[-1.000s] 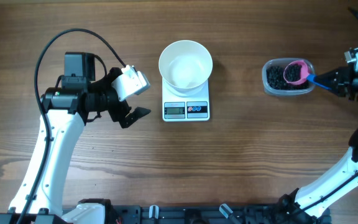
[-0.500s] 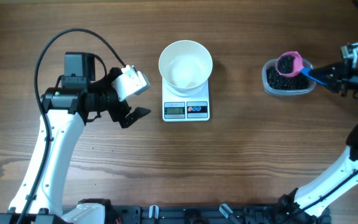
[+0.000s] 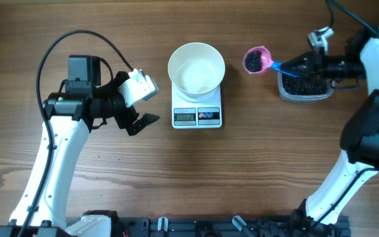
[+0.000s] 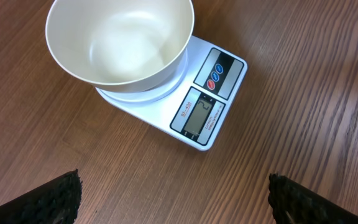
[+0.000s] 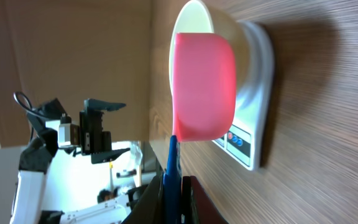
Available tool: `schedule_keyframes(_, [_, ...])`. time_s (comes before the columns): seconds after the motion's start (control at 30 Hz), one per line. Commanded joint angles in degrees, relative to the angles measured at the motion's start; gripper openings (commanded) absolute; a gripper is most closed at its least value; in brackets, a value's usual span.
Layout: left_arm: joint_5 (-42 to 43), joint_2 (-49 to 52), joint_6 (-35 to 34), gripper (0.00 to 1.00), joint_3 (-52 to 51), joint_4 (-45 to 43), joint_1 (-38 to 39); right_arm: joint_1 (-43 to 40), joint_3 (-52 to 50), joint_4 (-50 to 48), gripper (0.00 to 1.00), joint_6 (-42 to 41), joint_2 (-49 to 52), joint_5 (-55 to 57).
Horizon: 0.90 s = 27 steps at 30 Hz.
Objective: Scoop item into bowl and weigh 150g on scale
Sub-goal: 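Carry the filled scoop left over the white bowl and tip beans in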
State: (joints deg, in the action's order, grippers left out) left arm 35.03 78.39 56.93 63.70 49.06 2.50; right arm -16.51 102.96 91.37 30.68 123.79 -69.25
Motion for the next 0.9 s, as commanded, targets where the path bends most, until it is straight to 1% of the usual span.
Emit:
schedule_keyframes(0.0, [0.24, 0.39, 1.18, 1.0, -0.13, -0.13, -0.28, 4.44, 4.81, -2.08, 0.04, -5.62, 0.83, -2.4])
schedule_keyframes(0.23, [0.24, 0.39, 1.18, 1.0, -0.13, -0.13, -0.28, 13.42, 13.0, -10.93, 0.04, -21.18, 0.83, 8.11])
schedule_keyframes(0.33, [0.24, 0.39, 1.18, 1.0, -0.13, -0.13, -0.28, 16.31, 16.13, -13.46, 0.04, -25.97, 0.81, 13.66])
schedule_keyframes(0.43, [0.24, 0.39, 1.18, 1.0, -0.13, -0.13, -0.28, 19.74, 20.2, -14.93, 0.04, -28.92, 0.81, 20.92])
schedule_keyframes(0.6, [0.24, 0.39, 1.18, 1.0, -0.13, -0.13, -0.28, 25.07, 23.76, -15.06, 0.04, -29.77, 0.81, 34.21])
schedule_keyframes(0.87, [0.24, 0.39, 1.18, 1.0, -0.11, -0.13, -0.28, 34.27, 24.33, -16.28, 0.04, -29.29, 0.81, 52.28])
